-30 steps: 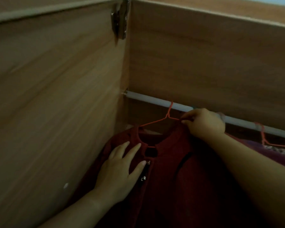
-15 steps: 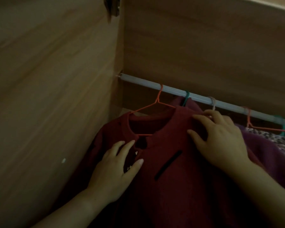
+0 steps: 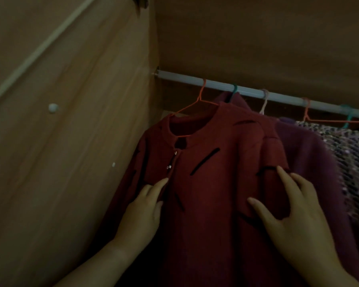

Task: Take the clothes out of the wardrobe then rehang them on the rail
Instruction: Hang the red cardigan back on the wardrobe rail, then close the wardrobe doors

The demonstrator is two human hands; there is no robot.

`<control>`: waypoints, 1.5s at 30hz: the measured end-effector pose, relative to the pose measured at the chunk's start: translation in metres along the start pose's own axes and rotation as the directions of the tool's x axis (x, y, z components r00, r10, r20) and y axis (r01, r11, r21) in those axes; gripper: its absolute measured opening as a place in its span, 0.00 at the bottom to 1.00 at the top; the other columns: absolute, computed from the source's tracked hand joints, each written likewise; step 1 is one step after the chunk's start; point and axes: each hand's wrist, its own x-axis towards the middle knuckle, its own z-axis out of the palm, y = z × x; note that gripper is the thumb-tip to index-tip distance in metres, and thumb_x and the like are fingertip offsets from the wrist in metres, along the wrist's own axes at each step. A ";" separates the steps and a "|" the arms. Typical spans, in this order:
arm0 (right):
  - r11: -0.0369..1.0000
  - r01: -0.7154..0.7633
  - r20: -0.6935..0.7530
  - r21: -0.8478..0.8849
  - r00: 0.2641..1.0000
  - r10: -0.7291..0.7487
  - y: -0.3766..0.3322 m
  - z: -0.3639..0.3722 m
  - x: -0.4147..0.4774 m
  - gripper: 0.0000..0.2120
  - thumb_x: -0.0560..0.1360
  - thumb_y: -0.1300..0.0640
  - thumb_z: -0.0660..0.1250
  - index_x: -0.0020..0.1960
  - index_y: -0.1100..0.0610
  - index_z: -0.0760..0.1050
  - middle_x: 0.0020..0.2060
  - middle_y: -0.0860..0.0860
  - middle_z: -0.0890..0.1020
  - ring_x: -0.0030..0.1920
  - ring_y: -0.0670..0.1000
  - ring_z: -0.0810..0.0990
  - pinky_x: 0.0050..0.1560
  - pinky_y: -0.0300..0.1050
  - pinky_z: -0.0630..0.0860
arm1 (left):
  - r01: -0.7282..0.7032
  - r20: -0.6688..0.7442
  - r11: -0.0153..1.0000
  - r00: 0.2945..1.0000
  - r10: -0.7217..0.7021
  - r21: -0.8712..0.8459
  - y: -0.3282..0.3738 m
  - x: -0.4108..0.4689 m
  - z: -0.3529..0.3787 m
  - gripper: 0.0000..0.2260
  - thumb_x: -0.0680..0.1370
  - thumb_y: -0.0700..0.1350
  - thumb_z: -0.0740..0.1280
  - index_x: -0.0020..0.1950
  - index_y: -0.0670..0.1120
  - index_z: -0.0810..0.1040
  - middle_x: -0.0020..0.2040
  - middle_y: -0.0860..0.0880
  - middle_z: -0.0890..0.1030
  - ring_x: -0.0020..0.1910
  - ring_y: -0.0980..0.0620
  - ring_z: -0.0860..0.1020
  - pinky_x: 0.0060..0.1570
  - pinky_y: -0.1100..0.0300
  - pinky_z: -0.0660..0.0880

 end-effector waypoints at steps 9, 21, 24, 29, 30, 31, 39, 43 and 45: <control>0.998 0.063 -0.023 0.004 0.998 -0.063 0.013 -0.024 -0.043 0.21 0.74 0.54 0.67 0.67 0.54 0.73 0.66 0.56 0.71 0.64 0.55 0.72 0.60 0.43 0.66 | 0.027 0.044 0.999 0.999 -0.025 -0.036 0.010 -0.060 -0.032 0.17 0.80 0.49 0.60 0.68 0.50 0.72 0.62 0.52 0.74 0.56 0.60 0.72 0.53 0.73 0.63; 0.968 -0.036 0.435 0.249 0.897 -0.079 -0.013 -0.097 -0.229 0.30 0.74 0.36 0.52 0.74 0.44 0.59 0.76 0.42 0.52 0.72 0.43 0.58 0.67 0.40 0.60 | 0.347 0.539 0.922 0.750 -0.384 0.174 0.102 -0.236 -0.096 0.35 0.73 0.71 0.49 0.76 0.58 0.51 0.75 0.56 0.59 0.69 0.62 0.61 0.68 0.63 0.57; 0.952 -0.087 0.513 0.293 0.855 -0.079 -0.009 -0.128 -0.280 0.29 0.75 0.37 0.53 0.73 0.48 0.63 0.74 0.46 0.61 0.70 0.48 0.65 0.65 0.46 0.68 | 0.319 0.569 0.898 0.696 -0.438 0.302 0.143 -0.279 -0.123 0.36 0.73 0.72 0.47 0.76 0.56 0.53 0.75 0.53 0.62 0.70 0.58 0.63 0.66 0.66 0.57; 0.956 -0.111 0.673 0.273 0.732 -0.107 -0.019 -0.198 -0.344 0.31 0.76 0.37 0.50 0.70 0.54 0.68 0.66 0.52 0.74 0.66 0.54 0.71 0.65 0.47 0.68 | 0.242 0.517 0.815 0.670 -0.533 0.527 0.228 -0.354 -0.183 0.36 0.71 0.68 0.46 0.73 0.50 0.66 0.68 0.50 0.72 0.66 0.52 0.71 0.63 0.63 0.64; 0.961 -0.091 0.706 0.260 0.697 -0.125 -0.025 -0.212 -0.354 0.31 0.76 0.37 0.49 0.70 0.54 0.68 0.65 0.52 0.74 0.65 0.55 0.72 0.65 0.50 0.69 | 0.211 0.501 0.785 0.668 -0.551 0.583 0.245 -0.368 -0.196 0.35 0.71 0.68 0.46 0.71 0.50 0.67 0.67 0.49 0.74 0.64 0.50 0.72 0.62 0.61 0.67; 0.965 -0.082 0.750 0.250 0.647 -0.140 -0.032 -0.225 -0.364 0.32 0.75 0.36 0.46 0.70 0.53 0.67 0.66 0.52 0.73 0.66 0.56 0.71 0.66 0.53 0.68 | 0.185 0.485 0.748 0.658 -0.576 0.638 0.262 -0.381 -0.211 0.35 0.72 0.67 0.46 0.71 0.51 0.68 0.65 0.49 0.74 0.63 0.49 0.73 0.60 0.58 0.70; 0.857 -0.212 0.832 0.469 0.432 -0.348 -0.133 -0.304 -0.435 0.40 0.71 0.29 0.36 0.72 0.47 0.65 0.73 0.47 0.63 0.73 0.50 0.60 0.71 0.50 0.61 | 0.082 0.269 0.410 0.636 -0.723 0.909 0.375 -0.444 -0.363 0.23 0.75 0.60 0.54 0.66 0.53 0.72 0.64 0.50 0.75 0.61 0.44 0.74 0.57 0.46 0.73; 0.732 -0.313 0.775 0.605 0.441 -0.452 -0.210 -0.336 -0.453 0.35 0.72 0.29 0.42 0.72 0.44 0.63 0.73 0.41 0.60 0.73 0.44 0.57 0.69 0.38 0.54 | 0.105 0.198 0.356 0.670 -0.715 0.929 0.405 -0.461 -0.436 0.21 0.75 0.58 0.57 0.66 0.52 0.72 0.65 0.48 0.74 0.66 0.45 0.70 0.61 0.44 0.71; 0.653 -0.376 0.744 0.658 0.463 -0.483 -0.253 -0.350 -0.463 0.29 0.75 0.32 0.51 0.71 0.45 0.66 0.72 0.40 0.62 0.71 0.42 0.61 0.66 0.36 0.57 | 0.114 0.167 0.348 0.714 -0.680 0.930 0.417 -0.471 -0.469 0.21 0.75 0.57 0.58 0.65 0.51 0.73 0.65 0.47 0.74 0.66 0.45 0.70 0.61 0.45 0.70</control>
